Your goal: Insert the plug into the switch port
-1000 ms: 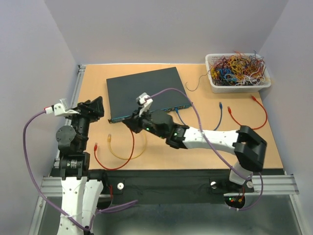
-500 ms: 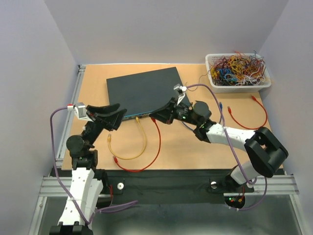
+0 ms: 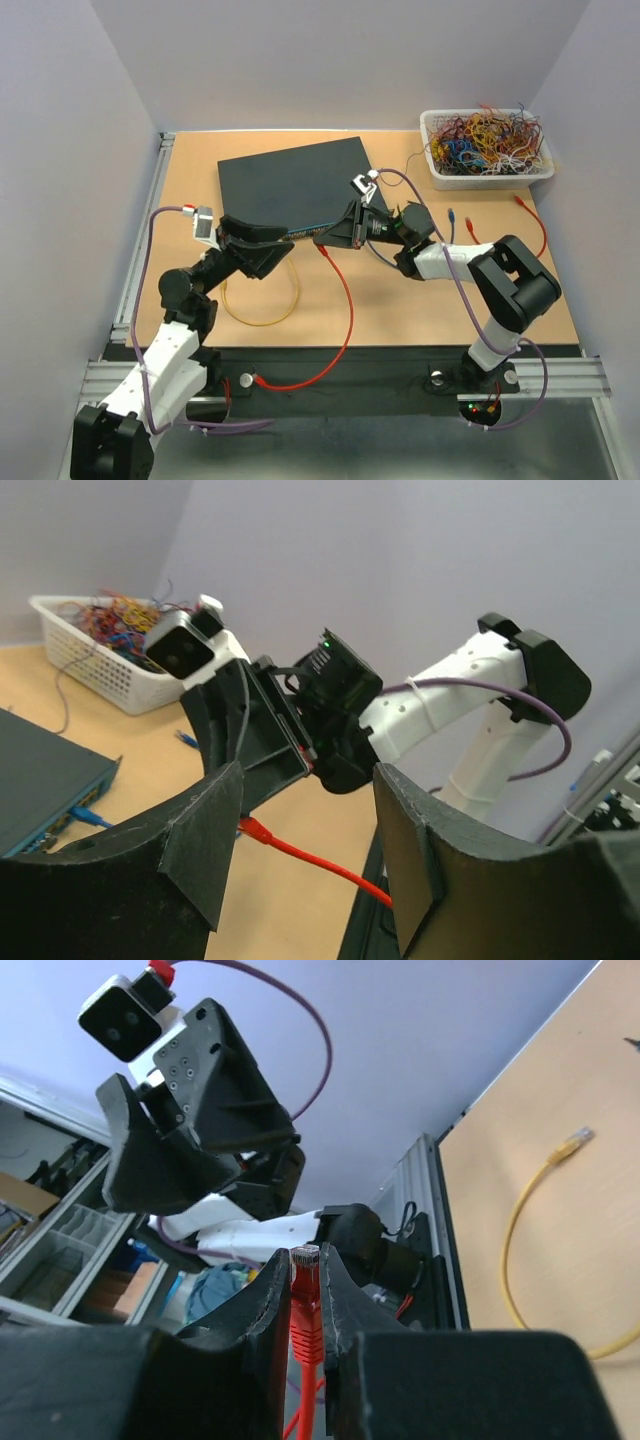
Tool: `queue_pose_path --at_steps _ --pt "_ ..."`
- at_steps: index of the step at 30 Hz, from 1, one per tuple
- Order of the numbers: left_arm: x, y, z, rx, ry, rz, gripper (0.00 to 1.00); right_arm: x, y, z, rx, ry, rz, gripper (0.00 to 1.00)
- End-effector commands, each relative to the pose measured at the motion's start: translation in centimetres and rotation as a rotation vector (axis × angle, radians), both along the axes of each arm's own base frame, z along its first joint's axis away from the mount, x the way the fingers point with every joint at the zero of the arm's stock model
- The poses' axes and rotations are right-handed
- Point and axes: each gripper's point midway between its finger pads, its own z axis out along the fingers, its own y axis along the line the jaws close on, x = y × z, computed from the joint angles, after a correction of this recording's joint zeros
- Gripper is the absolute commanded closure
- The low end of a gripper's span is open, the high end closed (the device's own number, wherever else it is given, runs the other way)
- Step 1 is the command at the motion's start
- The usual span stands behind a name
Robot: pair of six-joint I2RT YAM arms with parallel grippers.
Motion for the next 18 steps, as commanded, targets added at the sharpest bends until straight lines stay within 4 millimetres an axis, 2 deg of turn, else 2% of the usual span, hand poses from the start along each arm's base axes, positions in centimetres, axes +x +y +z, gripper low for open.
queue_pose_path --at_steps 1,5,9,14,18 --pt "-1.2 -1.2 0.6 0.004 -0.106 -0.033 0.36 -5.5 -3.1 10.7 0.357 -0.507 0.068 1.00" --pt "-1.0 -1.7 -0.5 0.015 -0.085 -0.033 0.37 -6.3 -3.6 12.4 0.382 -0.535 0.083 1.00" --pt "-1.3 -2.4 -1.2 0.031 -0.070 -0.057 0.39 -6.6 -3.8 13.2 0.398 -0.556 0.086 1.00" --pt "-1.4 -3.4 -2.5 0.051 -0.040 -0.081 0.39 -6.3 -3.9 13.9 0.415 -0.561 0.070 1.00" --pt "-1.4 -4.5 -2.8 0.046 -0.020 -0.088 0.39 -5.8 -3.7 13.6 0.411 -0.551 0.047 1.00"
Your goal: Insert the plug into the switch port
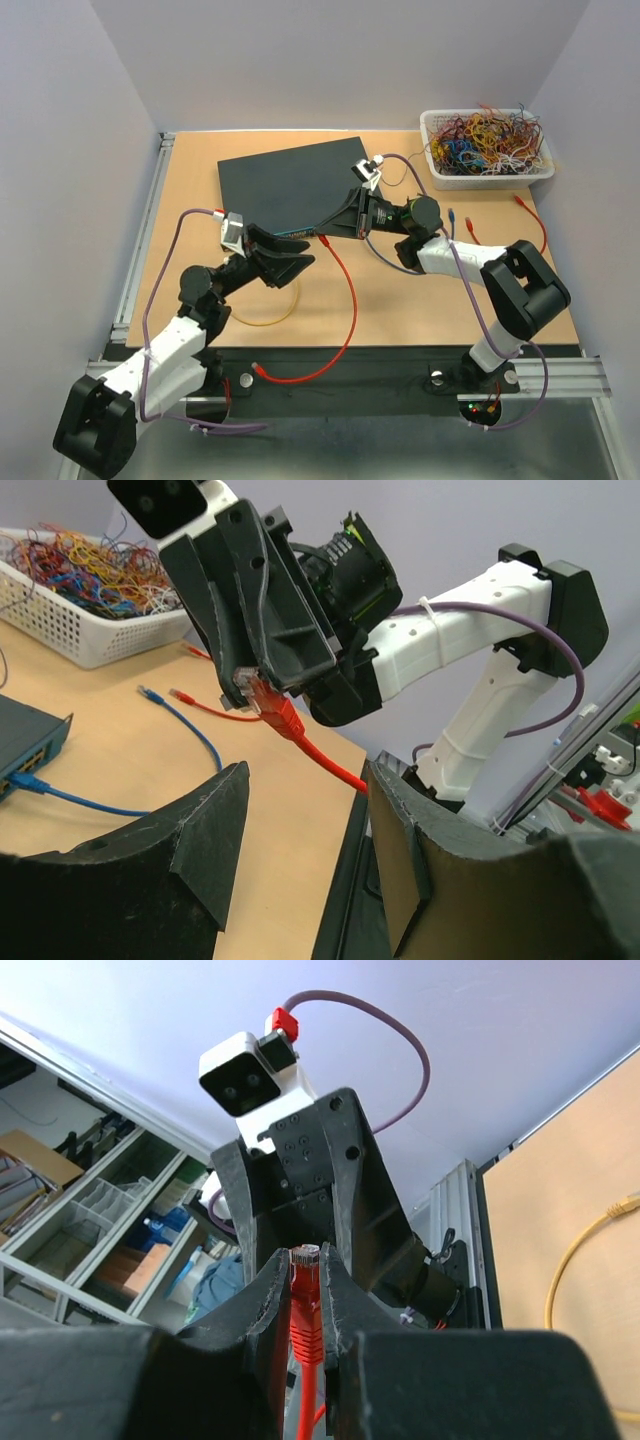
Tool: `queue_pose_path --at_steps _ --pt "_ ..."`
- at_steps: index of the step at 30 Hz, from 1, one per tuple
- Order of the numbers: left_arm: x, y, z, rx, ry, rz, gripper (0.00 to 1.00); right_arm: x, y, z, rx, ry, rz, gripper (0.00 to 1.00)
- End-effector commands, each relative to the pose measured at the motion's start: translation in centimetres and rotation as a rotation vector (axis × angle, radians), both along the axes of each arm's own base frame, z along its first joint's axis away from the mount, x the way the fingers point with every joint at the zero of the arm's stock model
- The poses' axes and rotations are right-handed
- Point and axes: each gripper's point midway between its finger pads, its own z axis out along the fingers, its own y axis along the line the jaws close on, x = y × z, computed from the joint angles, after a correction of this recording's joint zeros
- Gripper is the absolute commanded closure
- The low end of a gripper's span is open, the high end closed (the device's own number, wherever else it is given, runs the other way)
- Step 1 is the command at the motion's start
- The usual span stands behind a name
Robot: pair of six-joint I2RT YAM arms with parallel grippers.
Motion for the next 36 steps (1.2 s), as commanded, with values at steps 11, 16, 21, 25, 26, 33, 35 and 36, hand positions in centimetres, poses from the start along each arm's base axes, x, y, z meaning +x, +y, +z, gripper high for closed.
queue_pose_path --at_steps 11,16,21,25,26,33,35,36 --pt "0.2 -4.5 0.4 -0.018 -0.005 -0.017 0.43 -3.0 -3.0 6.4 0.230 -0.477 -0.170 1.00" --pt "0.2 -5.5 1.3 -0.058 -0.001 -0.022 0.43 -2.9 -3.4 6.3 0.223 -0.483 -0.209 0.99" --pt "-0.7 -6.0 2.4 -0.097 -0.025 -0.058 0.43 -2.9 -3.5 5.8 0.216 -0.480 -0.228 0.99" --pt "-1.4 -5.6 2.8 -0.124 -0.042 -0.068 0.43 -3.2 -3.7 6.2 0.222 -0.492 -0.226 1.00" --pt "-1.5 -5.5 3.0 -0.132 -0.048 -0.069 0.43 -3.3 -3.8 6.3 0.224 -0.495 -0.225 1.00" --pt "-1.3 -5.3 2.6 -0.121 -0.044 -0.047 0.42 -3.6 -4.1 6.6 0.229 -0.504 -0.238 1.00" --pt "-1.4 -5.7 2.7 -0.126 -0.041 -0.071 0.42 -3.4 -4.0 6.3 0.224 -0.496 -0.246 0.99" --pt "-1.4 -5.9 2.8 -0.129 -0.040 -0.078 0.42 -3.2 -4.0 6.3 0.224 -0.494 -0.250 1.00"
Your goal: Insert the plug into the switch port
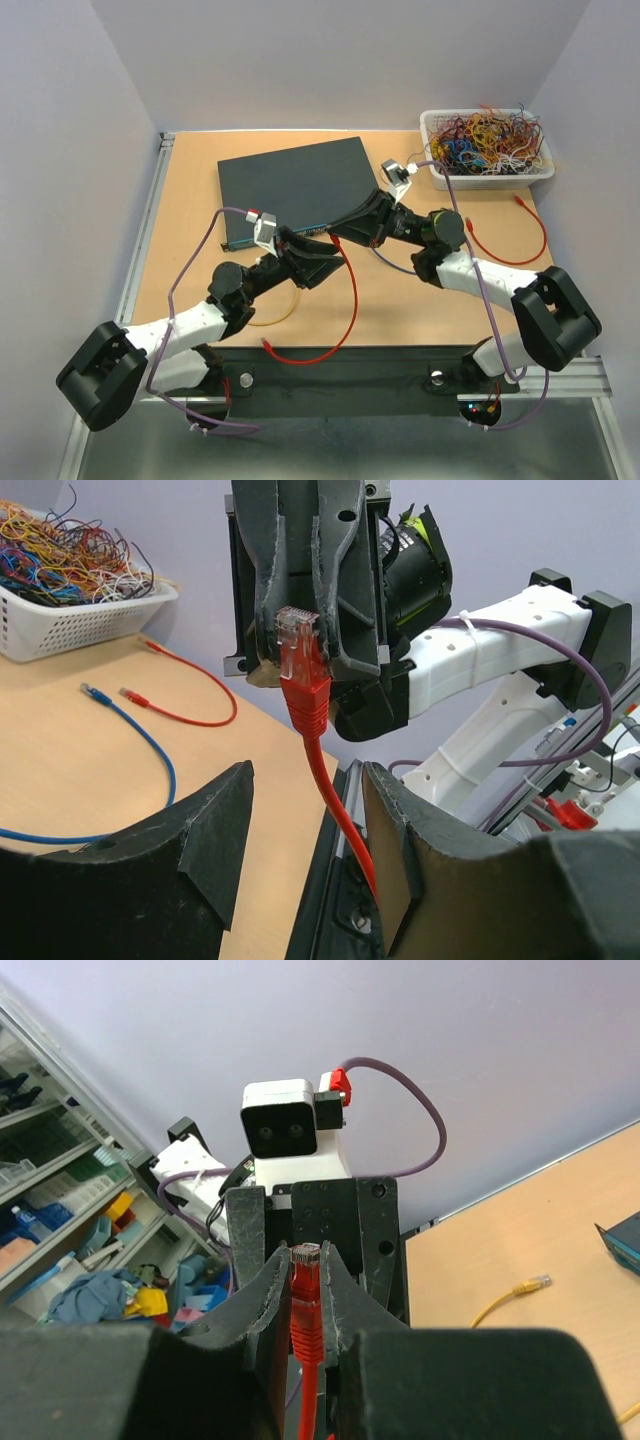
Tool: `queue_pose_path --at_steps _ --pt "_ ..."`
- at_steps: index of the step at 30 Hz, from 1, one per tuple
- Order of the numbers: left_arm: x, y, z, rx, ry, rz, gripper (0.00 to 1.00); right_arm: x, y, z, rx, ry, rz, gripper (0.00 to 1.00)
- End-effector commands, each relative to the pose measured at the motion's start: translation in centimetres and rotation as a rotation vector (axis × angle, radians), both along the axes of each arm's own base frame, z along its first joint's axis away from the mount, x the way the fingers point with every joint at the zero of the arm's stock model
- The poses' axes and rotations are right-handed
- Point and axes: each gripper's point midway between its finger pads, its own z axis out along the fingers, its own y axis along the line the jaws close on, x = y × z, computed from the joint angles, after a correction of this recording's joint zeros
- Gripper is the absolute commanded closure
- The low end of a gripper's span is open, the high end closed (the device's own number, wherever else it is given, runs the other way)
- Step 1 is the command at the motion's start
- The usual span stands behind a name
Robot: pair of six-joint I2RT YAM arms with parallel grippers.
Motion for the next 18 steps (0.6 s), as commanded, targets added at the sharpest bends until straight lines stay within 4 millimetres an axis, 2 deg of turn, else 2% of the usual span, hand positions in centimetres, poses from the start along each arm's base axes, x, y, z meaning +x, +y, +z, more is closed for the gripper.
queue_pose_path --at_steps 1,5,9,11,13,15,16,18 --pt "-1.0 -0.1 3.2 -0.092 -0.093 -0.032 0.42 -1.8 -1.4 3.3 0.133 -0.183 -0.030 1.00" --pt "-1.5 -1.6 3.2 -0.101 -0.084 -0.073 0.42 -1.7 -1.5 3.0 0.131 -0.182 -0.041 1.00" --pt "-1.9 -1.9 4.2 -0.138 -0.098 -0.095 0.43 -1.8 -1.7 3.0 0.129 -0.186 -0.049 1.00" --pt "-1.9 -2.1 4.2 -0.139 -0.097 -0.096 0.49 -1.8 -1.7 2.9 0.127 -0.184 -0.054 0.99" --pt "-1.7 -2.2 4.1 -0.134 -0.089 -0.090 0.56 -1.9 -1.9 3.1 0.130 -0.188 -0.060 1.00" --pt "-1.7 -2.1 4.1 -0.136 -0.088 -0.082 0.69 -1.9 -1.9 3.1 0.131 -0.186 -0.066 1.00" --pt "-1.6 -2.1 4.0 -0.133 -0.083 -0.078 0.82 -1.9 -2.0 3.3 0.135 -0.193 -0.069 1.00" --pt "-1.3 -2.1 3.9 -0.127 -0.075 -0.066 0.94 -1.8 -2.0 3.2 0.130 -0.189 -0.074 0.99"
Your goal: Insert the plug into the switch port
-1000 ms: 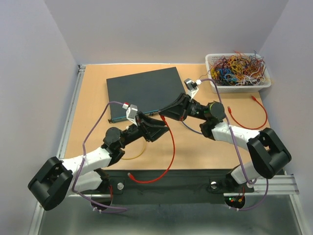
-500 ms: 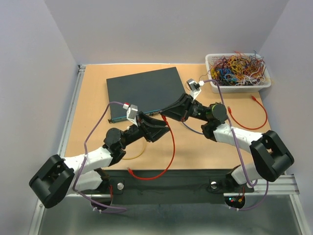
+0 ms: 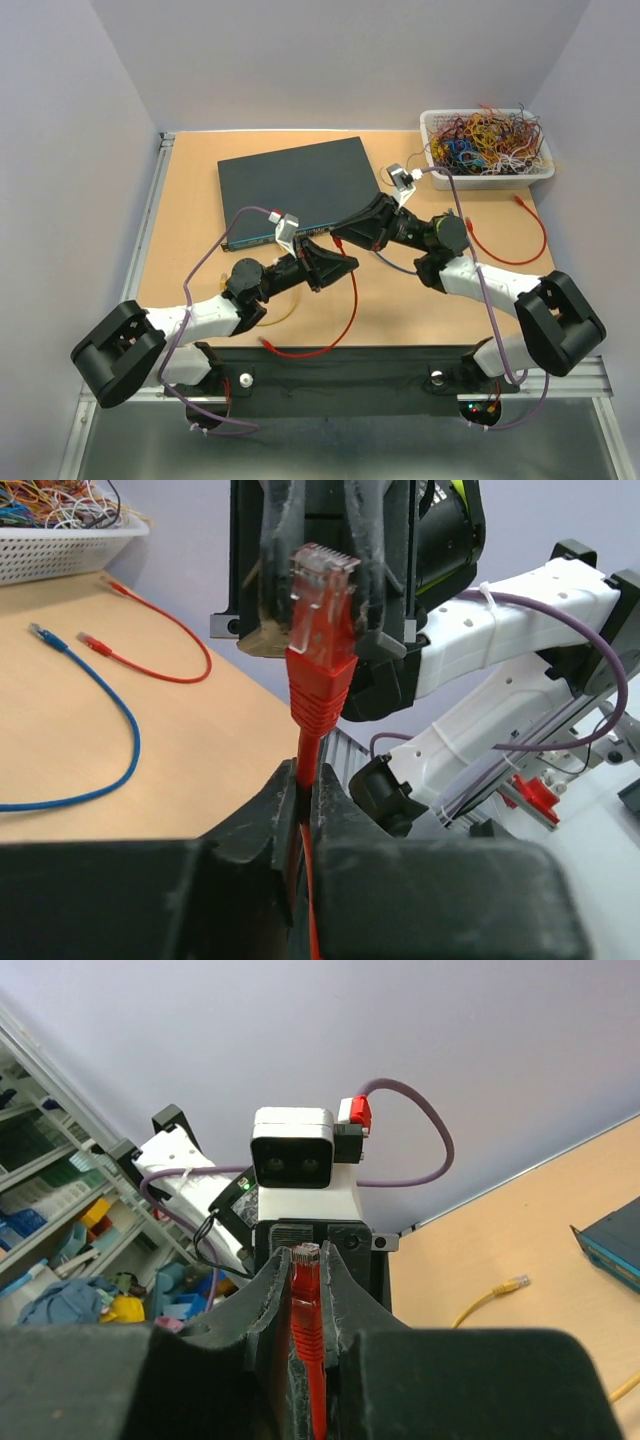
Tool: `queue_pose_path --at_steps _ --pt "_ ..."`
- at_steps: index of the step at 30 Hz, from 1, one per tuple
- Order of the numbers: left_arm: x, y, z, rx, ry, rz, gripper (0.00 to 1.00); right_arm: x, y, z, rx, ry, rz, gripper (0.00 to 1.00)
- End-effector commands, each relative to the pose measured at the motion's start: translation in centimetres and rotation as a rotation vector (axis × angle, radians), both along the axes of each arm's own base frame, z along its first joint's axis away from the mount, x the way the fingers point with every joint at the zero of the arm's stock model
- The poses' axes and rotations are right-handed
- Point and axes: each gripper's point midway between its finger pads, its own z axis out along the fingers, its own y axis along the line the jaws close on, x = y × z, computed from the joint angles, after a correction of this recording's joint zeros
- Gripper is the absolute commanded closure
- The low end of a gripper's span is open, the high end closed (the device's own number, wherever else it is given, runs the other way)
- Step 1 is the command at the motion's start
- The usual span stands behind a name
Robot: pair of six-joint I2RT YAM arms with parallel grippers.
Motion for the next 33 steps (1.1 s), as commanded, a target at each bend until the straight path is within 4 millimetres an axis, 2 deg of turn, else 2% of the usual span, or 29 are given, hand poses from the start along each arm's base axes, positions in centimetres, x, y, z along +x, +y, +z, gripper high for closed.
queue_pose_path --at_steps 1,4,5,7,8,9,10,11,12,15,17,22,25,30,33 --pt "-0.5 1.0 6.1 -0.169 -0.157 0.025 1.00 -1.9 -1.5 3.9 0.124 -0.182 -0.028 0.86" --pt "0.0 0.8 5.7 -0.140 -0.136 0.045 1.00 -1.3 -1.5 3.6 0.103 -0.183 -0.067 0.49" --pt "0.2 0.9 5.7 -0.139 -0.132 0.052 1.00 -0.5 -1.2 2.8 0.063 -0.144 -0.091 0.36" --pt "0.8 0.9 5.5 -0.125 -0.103 0.082 1.00 0.8 -1.6 3.2 0.012 -0.194 -0.205 0.26" --pt "0.9 1.0 5.5 -0.120 -0.095 0.090 1.00 2.1 -1.4 1.0 -0.087 -0.119 -0.250 0.25" --pt "1.3 1.1 5.5 -0.114 -0.084 0.110 1.00 2.7 -2.3 1.9 -0.093 -0.129 -0.334 0.25" --pt "1.4 1.1 5.5 -0.112 -0.077 0.119 1.00 3.2 -2.7 1.6 -0.134 -0.167 -0.388 0.27" --pt "1.5 1.2 5.5 -0.109 -0.072 0.126 1.00 3.7 -3.0 0.3 -0.197 -0.135 -0.416 0.35" --pt "1.6 1.2 5.6 -0.106 -0.069 0.133 1.00 3.9 -3.6 0.9 -0.206 -0.144 -0.464 0.39" --pt "2.1 0.9 5.3 -0.088 -0.049 0.150 1.00 4.5 -3.7 -0.4 -0.312 -0.151 -0.537 0.50" --pt "2.2 0.5 5.3 -0.083 -0.042 0.146 1.00 3.6 -2.8 -1.0 -0.370 -0.185 -0.542 0.54" --pt "2.0 -0.5 5.4 -0.078 -0.044 0.129 1.00 2.3 -0.4 -1.3 -0.428 -0.247 -0.567 0.54" --pt "2.0 -0.7 5.3 -0.078 -0.037 0.125 1.00 2.1 0.1 -1.3 -0.436 -0.258 -0.564 0.54" --pt "2.1 -0.5 5.3 -0.076 -0.031 0.135 1.00 2.0 -0.2 -0.9 -0.430 -0.264 -0.588 0.54" --pt "2.7 -0.1 5.2 -0.061 -0.006 0.177 1.00 2.2 -1.7 -0.6 -0.427 -0.263 -0.650 0.54"
